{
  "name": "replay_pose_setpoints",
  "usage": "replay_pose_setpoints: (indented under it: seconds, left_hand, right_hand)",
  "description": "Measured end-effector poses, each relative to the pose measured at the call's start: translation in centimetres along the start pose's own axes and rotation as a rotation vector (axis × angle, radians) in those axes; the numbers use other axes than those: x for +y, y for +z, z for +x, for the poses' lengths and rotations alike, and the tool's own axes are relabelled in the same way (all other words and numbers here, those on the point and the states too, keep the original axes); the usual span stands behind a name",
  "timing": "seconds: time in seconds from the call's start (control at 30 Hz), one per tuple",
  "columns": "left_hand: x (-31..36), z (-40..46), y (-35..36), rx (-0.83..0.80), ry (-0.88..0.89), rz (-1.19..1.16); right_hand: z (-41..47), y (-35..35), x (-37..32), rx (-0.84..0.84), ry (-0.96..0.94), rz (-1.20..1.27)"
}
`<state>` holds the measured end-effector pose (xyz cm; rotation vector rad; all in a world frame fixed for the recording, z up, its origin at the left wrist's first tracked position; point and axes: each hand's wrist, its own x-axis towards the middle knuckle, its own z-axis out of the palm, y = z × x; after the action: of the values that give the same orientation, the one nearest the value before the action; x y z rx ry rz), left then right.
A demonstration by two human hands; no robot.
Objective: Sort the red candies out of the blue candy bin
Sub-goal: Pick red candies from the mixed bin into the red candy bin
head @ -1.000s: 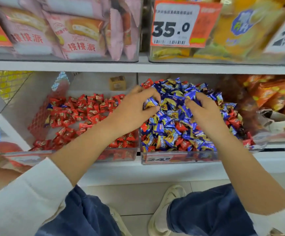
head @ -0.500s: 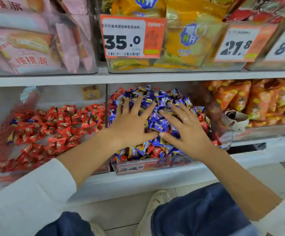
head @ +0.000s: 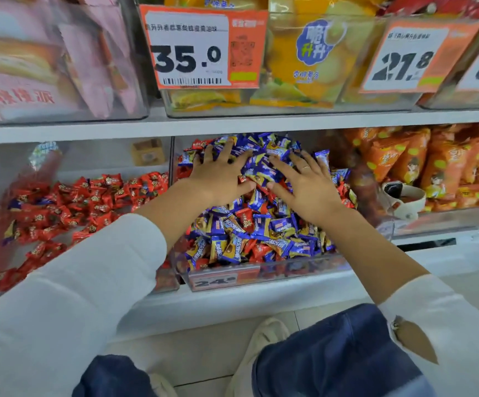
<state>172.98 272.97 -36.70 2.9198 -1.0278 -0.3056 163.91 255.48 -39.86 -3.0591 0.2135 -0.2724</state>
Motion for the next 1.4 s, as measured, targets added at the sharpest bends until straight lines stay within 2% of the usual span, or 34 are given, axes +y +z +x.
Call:
replay_pose_setpoints:
  seconds: [0.1,0.37,0.53,0.63,0.7,0.8,0.9,0.97,1.1,1.27,1.4]
  left_hand:
    - [-0.6,-1.0,0.1,0.024,0.044,-0.012]
    - [-3.1,-5.9,-0.2,0.225,0.184,0.003]
    - [-8.2,-10.9,-0.1,0.453,0.240,-0.315]
    - [-12.8,-13.9,0.3,0.505,0.103,-0.426]
    - [-16.1,-14.9,0.7,0.428,-0.038,-0.465]
    - [-21.0,-14.9,2.0,0.090,-0.204,-0.337]
    - [-23.2,-14.6,3.2,-0.095,-0.270,-0.259]
    - [-23.7,-14.6,3.5,-0.118,-0.273,-0.233]
    - [-26.0,-13.9,3.7,-0.061,-0.339,-0.197]
    - [-28.7,-12.2,4.7,-0.001,-0.402,-0.146]
    - [-30.5,-11.4,5.7,0.014,-0.478,-0.194]
  right_hand:
    - [-0.5,-0.6,-0.5,0.043,-0.021,0.045]
    - [-1.5,-1.8,-4.8,0.404,-0.159,0.179]
    - [-1.8,-2.3,-10.5,0.458,-0.333,0.323]
    - [-1.8,-2.9,-14.4,0.455,-0.437,0.384]
    - [-1.6,-3.0,-16.8,0.394,-0.492,0.418]
    - [-1.1,-2.6,-20.0,0.231,-0.558,0.410]
    - [-0.3,-1.9,-22.7,-0.035,-0.597,0.255]
    - [0.2,-1.3,-23.9,-0.153,-0.596,0.163]
    - [1.9,-0.4,-25.9,-0.266,-0.536,0.042]
    - [5.4,1.7,-29.1,-0.512,-0.417,-0.017]
    - [8.4,4.3,-30.7,-0.511,-0.296,-0.025]
